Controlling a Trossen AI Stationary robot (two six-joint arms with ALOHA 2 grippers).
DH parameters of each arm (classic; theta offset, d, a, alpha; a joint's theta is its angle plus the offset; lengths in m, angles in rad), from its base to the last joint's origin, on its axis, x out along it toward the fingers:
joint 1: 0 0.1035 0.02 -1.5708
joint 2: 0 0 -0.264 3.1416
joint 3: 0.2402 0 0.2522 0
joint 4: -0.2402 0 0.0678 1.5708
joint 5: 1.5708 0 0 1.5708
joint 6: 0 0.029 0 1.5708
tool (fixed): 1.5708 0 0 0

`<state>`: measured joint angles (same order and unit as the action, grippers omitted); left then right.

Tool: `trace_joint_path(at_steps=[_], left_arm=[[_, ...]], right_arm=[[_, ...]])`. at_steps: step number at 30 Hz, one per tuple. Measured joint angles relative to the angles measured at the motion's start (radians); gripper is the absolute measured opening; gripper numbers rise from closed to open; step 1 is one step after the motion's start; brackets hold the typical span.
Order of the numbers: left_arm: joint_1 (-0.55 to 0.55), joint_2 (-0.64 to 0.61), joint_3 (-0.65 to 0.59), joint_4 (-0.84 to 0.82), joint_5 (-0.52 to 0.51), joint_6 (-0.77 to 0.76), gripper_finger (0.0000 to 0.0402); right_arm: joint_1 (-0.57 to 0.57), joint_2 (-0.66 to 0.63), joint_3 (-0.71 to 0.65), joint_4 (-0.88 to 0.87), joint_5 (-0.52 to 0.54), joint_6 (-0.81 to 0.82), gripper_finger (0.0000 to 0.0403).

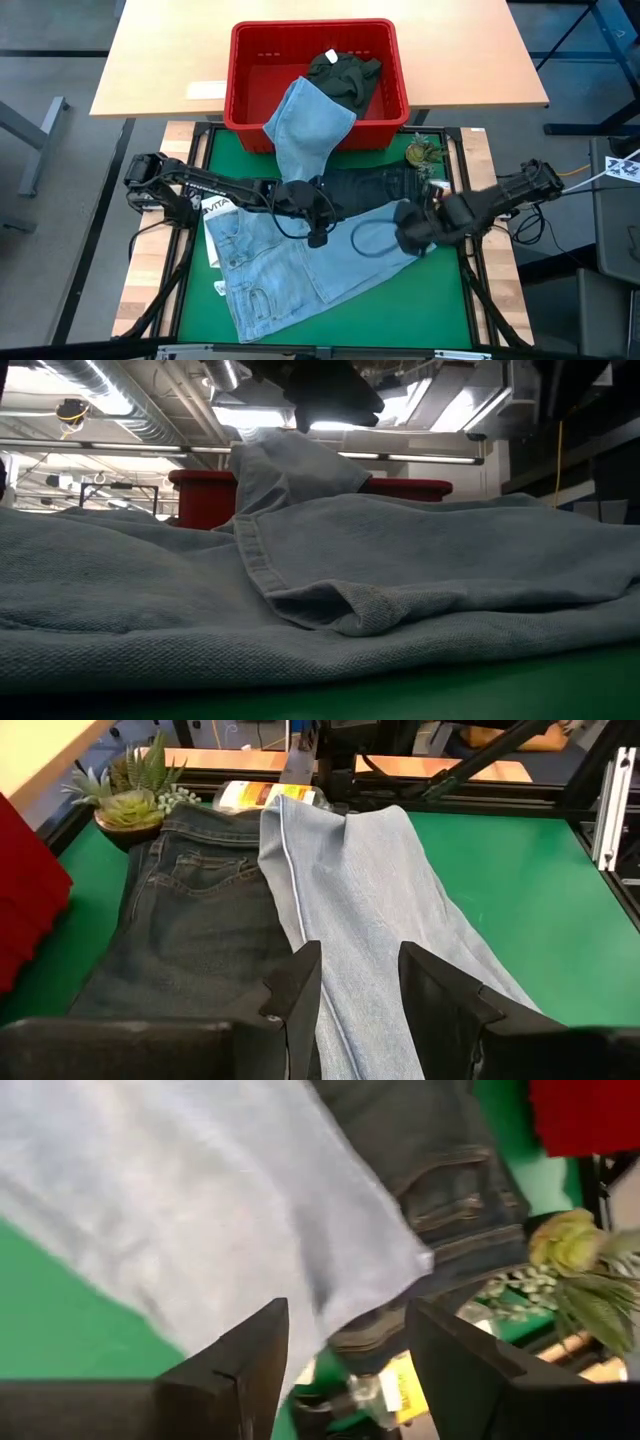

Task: Fold Laundry from Bin
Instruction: Fold the light blue jeans

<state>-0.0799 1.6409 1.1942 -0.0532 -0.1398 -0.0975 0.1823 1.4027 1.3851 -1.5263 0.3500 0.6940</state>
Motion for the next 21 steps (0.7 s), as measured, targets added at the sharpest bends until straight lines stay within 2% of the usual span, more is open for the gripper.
trace_joint_path(at_steps=[5,11,16,21], left_arm=[[-0.001,0.000,0.000,0.001,0.001,0.003,0.0131],[-0.001,0.001,0.000,0.001,0.002,0.003,0.0131],[0.000,0.001,0.000,0.002,0.001,0.003,0.0131],[-0.004,0.026,0.000,0.022,0.001,-0.005,0.0131]], right_arm=[[0.147,0.001,-0.091,0.008,-0.005,0.078,0.0202],[0.281,0.001,-0.273,0.012,-0.039,0.182,0.0202],[0.352,0.001,-0.411,0.081,-0.049,0.236,0.0202],[0.370,0.001,-0.482,0.162,-0.056,0.241,0.0202]])
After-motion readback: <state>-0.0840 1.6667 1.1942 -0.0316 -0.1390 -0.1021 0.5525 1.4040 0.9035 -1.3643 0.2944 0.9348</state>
